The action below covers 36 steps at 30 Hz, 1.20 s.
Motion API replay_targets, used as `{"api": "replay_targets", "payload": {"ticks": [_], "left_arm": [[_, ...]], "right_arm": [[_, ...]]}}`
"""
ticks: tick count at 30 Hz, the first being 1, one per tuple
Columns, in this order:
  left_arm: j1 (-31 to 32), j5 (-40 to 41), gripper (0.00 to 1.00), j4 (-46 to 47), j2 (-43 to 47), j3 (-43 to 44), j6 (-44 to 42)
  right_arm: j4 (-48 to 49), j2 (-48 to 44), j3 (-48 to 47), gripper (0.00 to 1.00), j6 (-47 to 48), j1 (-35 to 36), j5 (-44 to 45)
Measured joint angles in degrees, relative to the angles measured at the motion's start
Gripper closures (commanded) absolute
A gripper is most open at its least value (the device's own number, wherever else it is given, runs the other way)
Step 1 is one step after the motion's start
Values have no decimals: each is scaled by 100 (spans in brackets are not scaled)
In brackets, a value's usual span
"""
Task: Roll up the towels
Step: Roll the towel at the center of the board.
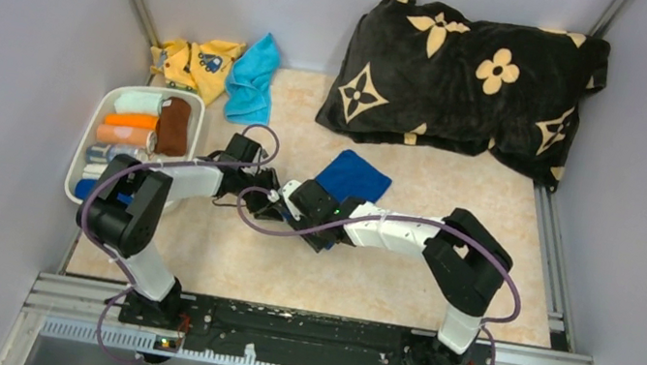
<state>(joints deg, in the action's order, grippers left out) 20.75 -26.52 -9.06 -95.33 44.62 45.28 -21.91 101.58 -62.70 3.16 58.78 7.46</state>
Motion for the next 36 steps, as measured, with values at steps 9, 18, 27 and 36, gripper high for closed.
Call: {"api": "replay_targets", "payload": {"ticks": [9,18,27,36], "left_arm": [[17,-50,55,-39,-179,184,-7],[50,57,47,-129,-136,240,-31],[63,1010,34,-1169,1005,168,-297],[63,1386,32,-1969,2208,44,-400]], "right_arm": [[94,164,-2,69,55,61,426],[-160,286,-232,100,162,59,496],[-299,299,-415,100,-291,-428,-2509],[507,640,-238,100,-1569,-1561,-5101]]}}
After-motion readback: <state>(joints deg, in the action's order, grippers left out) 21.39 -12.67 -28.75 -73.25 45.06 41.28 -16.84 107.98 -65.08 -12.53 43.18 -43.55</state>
